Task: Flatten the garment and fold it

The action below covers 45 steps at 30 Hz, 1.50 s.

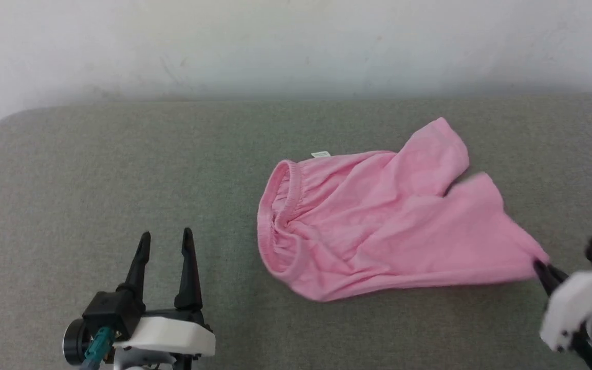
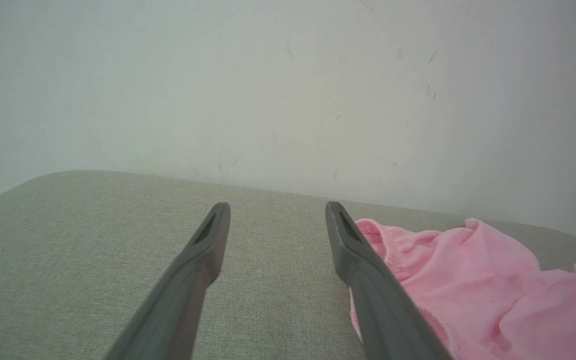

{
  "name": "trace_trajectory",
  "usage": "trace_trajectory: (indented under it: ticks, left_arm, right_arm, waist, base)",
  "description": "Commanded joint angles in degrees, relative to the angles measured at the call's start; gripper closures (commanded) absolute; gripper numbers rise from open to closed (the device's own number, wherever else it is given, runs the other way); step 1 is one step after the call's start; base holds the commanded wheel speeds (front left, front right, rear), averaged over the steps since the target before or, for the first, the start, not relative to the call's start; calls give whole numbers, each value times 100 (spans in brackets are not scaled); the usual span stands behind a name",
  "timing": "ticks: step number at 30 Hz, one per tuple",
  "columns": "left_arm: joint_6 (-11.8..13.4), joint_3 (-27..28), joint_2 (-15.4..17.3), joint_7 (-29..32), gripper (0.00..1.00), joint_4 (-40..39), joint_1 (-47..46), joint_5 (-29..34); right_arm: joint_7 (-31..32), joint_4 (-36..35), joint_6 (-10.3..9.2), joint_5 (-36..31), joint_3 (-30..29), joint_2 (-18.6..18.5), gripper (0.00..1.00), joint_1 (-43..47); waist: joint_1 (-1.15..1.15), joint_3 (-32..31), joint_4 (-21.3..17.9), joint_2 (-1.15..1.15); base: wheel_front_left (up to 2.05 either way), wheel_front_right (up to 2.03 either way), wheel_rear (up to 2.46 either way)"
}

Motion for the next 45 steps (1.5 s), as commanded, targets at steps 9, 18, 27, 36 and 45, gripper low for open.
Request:
trace_trajectory:
  ticks: [9,18,27,36,45]
  left_arm:
    - [-173,-65,-53,-27,0,430,58,113]
    - [-326,-375,-57,506,0,251,-58,57]
    - [-767,-1148,6,2751,0,653,-687,-56]
    - [-922,-1640,295,4573,0,1515,-1211,130]
    - [-1140,-2006,661,5746,100,1684,-1005,-109]
  right_arm:
    - [-319,-572,-11,-618,-946,942,0,992]
    - [-1414,-1549,-11,-1044,-1194,1424,0,1226]
    - [-1053,-2534,-11,-1412,-750,1598,0,1605]
    - [-943,-2701,-11,-1328,-464,1656,0,1667]
    - [-684,-2428,-11,-1102,-532,1532,0,1608]
  waist:
    - [-1,-98,-146,0]
    - [-1,-253,-245,0]
    - [-1,-208,-530,0]
    - [-1,67,-857,0]
    - [-1,147,-961,0]
  base:
    - [0,0,0]
    - [0,0,0]
    - [0,0,0]
    - [0,0,0]
    - [0,0,0]
